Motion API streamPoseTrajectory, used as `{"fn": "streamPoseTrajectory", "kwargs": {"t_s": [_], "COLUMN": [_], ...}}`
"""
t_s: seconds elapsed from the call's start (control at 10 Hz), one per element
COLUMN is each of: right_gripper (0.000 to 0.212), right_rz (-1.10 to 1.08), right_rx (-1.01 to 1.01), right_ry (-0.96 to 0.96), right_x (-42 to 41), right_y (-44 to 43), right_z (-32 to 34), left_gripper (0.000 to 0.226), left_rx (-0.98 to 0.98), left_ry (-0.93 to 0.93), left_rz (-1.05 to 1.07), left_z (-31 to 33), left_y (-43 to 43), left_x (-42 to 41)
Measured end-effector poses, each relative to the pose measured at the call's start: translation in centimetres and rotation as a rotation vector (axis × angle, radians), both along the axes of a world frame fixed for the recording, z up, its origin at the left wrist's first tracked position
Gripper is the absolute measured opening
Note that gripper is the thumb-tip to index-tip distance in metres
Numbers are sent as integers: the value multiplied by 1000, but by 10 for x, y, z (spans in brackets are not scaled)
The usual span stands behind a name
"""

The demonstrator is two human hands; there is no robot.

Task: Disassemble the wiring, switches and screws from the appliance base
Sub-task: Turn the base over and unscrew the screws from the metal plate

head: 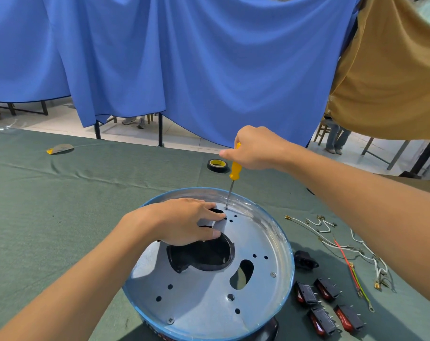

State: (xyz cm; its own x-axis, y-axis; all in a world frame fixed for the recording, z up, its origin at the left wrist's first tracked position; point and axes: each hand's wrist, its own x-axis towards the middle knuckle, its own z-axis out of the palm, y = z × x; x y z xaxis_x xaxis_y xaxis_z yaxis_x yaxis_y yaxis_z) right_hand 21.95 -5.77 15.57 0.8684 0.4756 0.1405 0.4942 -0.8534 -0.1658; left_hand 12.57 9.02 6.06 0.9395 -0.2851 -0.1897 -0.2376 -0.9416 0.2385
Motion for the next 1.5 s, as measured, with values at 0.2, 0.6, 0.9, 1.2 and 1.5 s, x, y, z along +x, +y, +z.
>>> {"fn": "streamPoseTrajectory", "kwargs": {"t_s": [0.2,0.6,0.9,1.2,1.5], "right_gripper": [29,50,40,28,54], "right_rz": [-9,4,124,85,42], "right_rx": [-25,-58,-177,-201,-163], "right_ry": [20,-8,87,60,-12], "right_x": [3,0,-1,-2,2], "right_y": [1,-4,-8,-8,-7], "right_z": [-2,-3,7,6,2], "left_gripper": [52,53,53,53,53], "left_rx": [-6,3,8,12,6], "left_ry": [-1,-20,-16,-28,-31], "left_rz": [2,-15,-13,-20,-16], "left_z": [0,-2,-2,-3,-4], "left_y": [0,1,1,1,2], "left_x": [0,1,1,2,2]}}
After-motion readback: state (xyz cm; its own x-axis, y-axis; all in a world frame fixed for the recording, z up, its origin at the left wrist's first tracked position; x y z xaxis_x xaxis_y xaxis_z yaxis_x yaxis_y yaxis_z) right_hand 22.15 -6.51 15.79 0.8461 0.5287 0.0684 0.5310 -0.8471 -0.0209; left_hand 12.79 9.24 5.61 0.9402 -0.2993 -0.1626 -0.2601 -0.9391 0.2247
